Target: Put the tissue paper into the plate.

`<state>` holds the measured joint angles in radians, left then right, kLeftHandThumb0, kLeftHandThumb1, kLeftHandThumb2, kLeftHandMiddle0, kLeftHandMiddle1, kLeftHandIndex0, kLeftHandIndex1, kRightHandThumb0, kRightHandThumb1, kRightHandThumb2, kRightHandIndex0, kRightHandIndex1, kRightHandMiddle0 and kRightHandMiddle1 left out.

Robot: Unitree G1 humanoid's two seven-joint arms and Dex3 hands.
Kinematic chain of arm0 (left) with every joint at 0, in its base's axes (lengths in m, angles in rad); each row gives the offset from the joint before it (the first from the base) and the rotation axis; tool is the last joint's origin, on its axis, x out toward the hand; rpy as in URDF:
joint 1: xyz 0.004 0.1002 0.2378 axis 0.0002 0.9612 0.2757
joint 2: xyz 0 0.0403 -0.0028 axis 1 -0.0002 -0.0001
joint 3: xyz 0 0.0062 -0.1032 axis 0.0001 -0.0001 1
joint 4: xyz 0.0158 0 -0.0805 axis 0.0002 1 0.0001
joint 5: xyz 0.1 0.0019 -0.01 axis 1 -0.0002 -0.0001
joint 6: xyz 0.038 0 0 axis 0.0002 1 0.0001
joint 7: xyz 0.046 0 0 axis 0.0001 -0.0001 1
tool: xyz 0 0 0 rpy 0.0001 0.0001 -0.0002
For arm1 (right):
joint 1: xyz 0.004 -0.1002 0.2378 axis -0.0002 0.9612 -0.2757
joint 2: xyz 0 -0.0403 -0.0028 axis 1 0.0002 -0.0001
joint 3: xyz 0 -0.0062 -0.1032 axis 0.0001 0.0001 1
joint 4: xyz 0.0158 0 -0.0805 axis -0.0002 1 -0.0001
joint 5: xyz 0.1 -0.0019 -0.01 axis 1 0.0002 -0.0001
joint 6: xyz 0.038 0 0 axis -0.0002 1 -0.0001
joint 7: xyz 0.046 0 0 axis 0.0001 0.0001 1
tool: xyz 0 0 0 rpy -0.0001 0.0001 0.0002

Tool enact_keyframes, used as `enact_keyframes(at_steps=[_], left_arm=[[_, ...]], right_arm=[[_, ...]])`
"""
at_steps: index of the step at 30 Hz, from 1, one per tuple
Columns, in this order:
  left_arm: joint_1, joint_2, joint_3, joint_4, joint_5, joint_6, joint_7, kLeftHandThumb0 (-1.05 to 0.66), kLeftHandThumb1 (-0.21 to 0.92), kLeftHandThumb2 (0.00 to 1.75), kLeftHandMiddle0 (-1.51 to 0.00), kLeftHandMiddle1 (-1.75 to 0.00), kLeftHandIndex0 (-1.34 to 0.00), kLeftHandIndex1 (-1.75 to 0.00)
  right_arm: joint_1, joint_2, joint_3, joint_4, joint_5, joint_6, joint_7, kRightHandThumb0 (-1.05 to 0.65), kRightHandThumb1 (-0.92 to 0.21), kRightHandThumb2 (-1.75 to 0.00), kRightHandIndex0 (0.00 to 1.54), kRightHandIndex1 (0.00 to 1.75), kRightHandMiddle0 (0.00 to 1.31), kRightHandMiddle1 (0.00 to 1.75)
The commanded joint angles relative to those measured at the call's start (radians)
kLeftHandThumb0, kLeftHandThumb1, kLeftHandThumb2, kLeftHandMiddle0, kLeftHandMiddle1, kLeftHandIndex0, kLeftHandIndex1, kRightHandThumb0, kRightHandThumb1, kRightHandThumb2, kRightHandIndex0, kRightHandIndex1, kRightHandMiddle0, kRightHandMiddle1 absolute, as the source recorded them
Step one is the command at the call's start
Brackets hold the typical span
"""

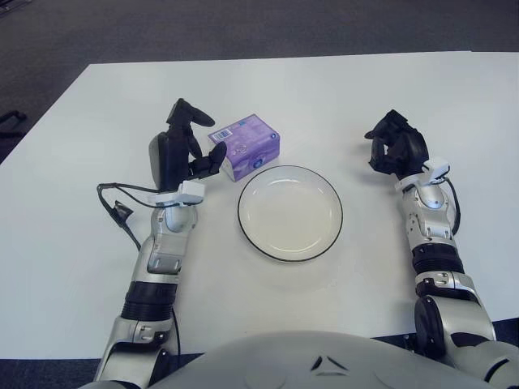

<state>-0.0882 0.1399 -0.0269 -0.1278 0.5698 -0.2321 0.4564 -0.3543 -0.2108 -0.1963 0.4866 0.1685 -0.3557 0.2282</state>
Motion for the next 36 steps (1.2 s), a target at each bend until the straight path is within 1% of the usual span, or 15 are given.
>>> enact_keyframes(at_steps=[1,2,4,5,7,8,10,12,15,20,21,25,29,32,36], left_arm=[[0.078,-0.007,-0.017,-0.011,0.061,0.026,0.021,-0.41,0.57,0.99,-0.82,-1.75,-0.42,-1.75],[0.078,-0.008,-0.021,-0.025,0.077,0.039,0.018,-0.4,0.59,0.96,-0.76,-1.75,-0.4,-1.75],[0.079,-0.011,-0.026,-0.041,0.094,0.055,0.015,-0.39,0.72,0.79,-0.52,-1.65,-0.32,-1.75],[0.08,-0.014,-0.03,-0.052,0.104,0.067,0.011,-0.38,0.74,0.77,-0.48,-1.64,-0.31,-1.75],[0.083,-0.019,-0.04,-0.077,0.128,0.096,0.0,-0.37,0.84,0.62,-0.39,-1.53,-0.25,-1.75],[0.084,-0.022,-0.046,-0.09,0.141,0.112,-0.005,-0.5,0.87,0.6,-0.35,-1.46,-0.17,-1.63],[0.084,-0.025,-0.066,-0.124,0.187,0.158,-0.027,-0.65,0.9,0.59,-0.3,-1.36,-0.09,-1.47],[0.077,-0.019,-0.088,-0.147,0.231,0.2,-0.055,-0.74,0.91,0.58,-0.27,-1.28,-0.05,-1.36],[0.067,-0.01,-0.113,-0.164,0.271,0.242,-0.092,-0.88,0.92,0.56,-0.18,-1.0,-0.01,-1.14],[0.05,-0.002,-0.142,-0.168,0.301,0.28,-0.129,-1.01,0.92,0.58,-0.08,-0.67,0.0,-0.89],[0.043,-0.002,-0.148,-0.164,0.309,0.286,-0.132,-1.02,0.92,0.58,-0.07,-0.65,0.0,-0.88],[0.017,0.0,-0.174,-0.149,0.338,0.316,-0.145,-1.04,0.92,0.64,-0.03,-0.38,0.0,-0.66],[0.0,-0.008,-0.198,-0.153,0.363,0.359,-0.173,-1.05,0.92,0.7,-0.01,-0.19,0.0,-0.45],[-0.007,-0.013,-0.215,-0.167,0.372,0.392,-0.209,-1.05,0.92,0.74,-0.01,-0.07,0.0,-0.31],[-0.018,-0.015,-0.238,-0.191,0.365,0.424,-0.272,-1.05,0.92,0.79,0.0,-0.02,0.0,-0.1]], right_arm=[[0.166,0.057,0.006,0.106,-0.005,-0.016,-0.002,-0.44,-0.45,-1.16,1.27,1.75,0.51,1.75],[0.166,0.057,0.007,0.107,-0.005,-0.017,-0.001,-0.44,-0.45,-1.16,1.27,1.75,0.51,1.75],[0.166,0.056,0.007,0.108,-0.005,-0.018,0.0,-0.44,-0.45,-1.16,1.27,1.75,0.51,1.75],[0.165,0.056,0.007,0.109,-0.005,-0.019,0.001,-0.44,-0.45,-1.16,1.27,1.75,0.51,1.75],[0.165,0.056,0.007,0.11,-0.006,-0.02,0.0,-0.44,-0.45,-1.16,1.27,1.75,0.51,1.75],[0.165,0.056,0.007,0.111,-0.006,-0.021,0.0,-0.44,-0.45,-1.16,1.27,1.75,0.51,1.75],[0.165,0.056,0.007,0.112,-0.008,-0.023,-0.003,-0.44,-0.45,-1.16,1.27,1.75,0.51,1.75],[0.164,0.056,0.007,0.115,-0.01,-0.025,-0.007,-0.44,-0.45,-1.16,1.27,1.75,0.51,1.75],[0.163,0.056,0.007,0.118,-0.011,-0.027,-0.01,-0.44,-0.44,-1.16,1.28,1.75,0.52,1.75],[0.162,0.056,0.008,0.121,-0.012,-0.03,-0.013,-0.44,-0.44,-1.17,1.28,1.75,0.52,1.75],[0.162,0.056,0.009,0.122,-0.012,-0.031,-0.014,-0.44,-0.44,-1.17,1.28,1.75,0.52,1.75],[0.162,0.056,0.01,0.124,-0.012,-0.036,-0.015,-0.44,-0.43,-1.17,1.28,1.75,0.52,1.75],[0.164,0.055,0.01,0.125,-0.011,-0.039,-0.01,-0.45,-0.43,-1.18,1.28,1.75,0.53,1.75],[0.162,0.053,0.01,0.13,-0.008,-0.043,-0.007,-0.45,-0.43,-1.18,1.29,1.75,0.53,1.75],[0.16,0.052,0.01,0.136,-0.007,-0.048,-0.006,-0.45,-0.42,-1.19,1.29,1.75,0.53,1.75]])
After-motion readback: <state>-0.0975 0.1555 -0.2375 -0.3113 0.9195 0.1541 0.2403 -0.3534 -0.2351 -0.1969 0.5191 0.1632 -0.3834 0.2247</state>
